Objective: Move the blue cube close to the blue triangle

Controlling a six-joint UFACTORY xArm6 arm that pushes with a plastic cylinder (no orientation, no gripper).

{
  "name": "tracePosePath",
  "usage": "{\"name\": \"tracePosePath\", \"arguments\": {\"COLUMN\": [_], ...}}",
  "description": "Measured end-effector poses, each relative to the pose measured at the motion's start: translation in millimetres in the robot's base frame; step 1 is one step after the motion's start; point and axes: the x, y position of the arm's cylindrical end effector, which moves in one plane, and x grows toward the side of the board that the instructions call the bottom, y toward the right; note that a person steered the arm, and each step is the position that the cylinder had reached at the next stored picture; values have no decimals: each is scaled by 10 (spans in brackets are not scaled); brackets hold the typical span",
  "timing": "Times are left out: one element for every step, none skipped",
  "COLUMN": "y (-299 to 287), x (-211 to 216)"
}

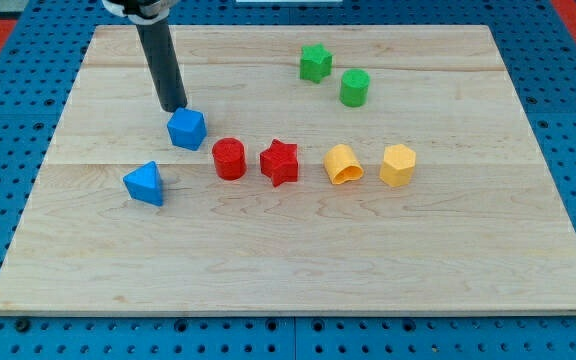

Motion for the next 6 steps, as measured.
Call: {"name": "tracePosePath", "arguments": {"y": [510,1115,995,712,217,-108], "x": [-23,92,370,436,396,390]}}
